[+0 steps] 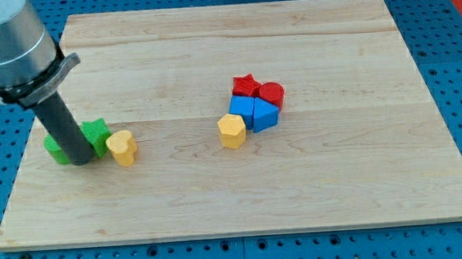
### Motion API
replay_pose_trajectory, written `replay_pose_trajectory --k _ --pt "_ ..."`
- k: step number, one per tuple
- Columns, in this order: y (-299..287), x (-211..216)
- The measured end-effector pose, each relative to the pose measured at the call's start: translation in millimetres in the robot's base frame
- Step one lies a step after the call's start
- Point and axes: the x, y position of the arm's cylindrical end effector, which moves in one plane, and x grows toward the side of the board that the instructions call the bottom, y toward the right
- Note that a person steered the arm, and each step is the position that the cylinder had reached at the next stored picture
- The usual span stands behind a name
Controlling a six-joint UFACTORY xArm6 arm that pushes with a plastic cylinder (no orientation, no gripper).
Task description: Move the yellow heart below the blue cube
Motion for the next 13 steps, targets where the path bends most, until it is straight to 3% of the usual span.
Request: replay_pose_trajectory --k 2,3,7,8,11,13 --pt "129.1 -12.2" --pt "160.3 -9.0" --pt "159.6 44.5" --pt "198.6 44.2" --pt "200.3 11.2" --pt "219.6 28.6"
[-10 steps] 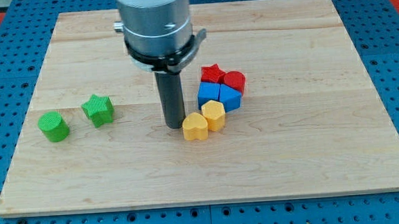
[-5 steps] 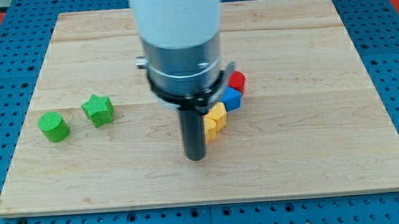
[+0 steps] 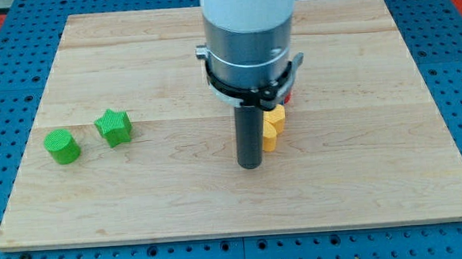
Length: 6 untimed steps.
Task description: Move the yellow heart below the blue cube
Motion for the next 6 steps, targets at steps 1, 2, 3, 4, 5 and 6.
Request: replay_pose_trajectory --k 1,2,3,4,5,6 --pt "19.3 -9.9" --pt "20.0 -19.2" --pt "20.0 -23.3" --pt "20.0 -27.8" --pt "20.0 -49.1" --pt "25.4 -22.3"
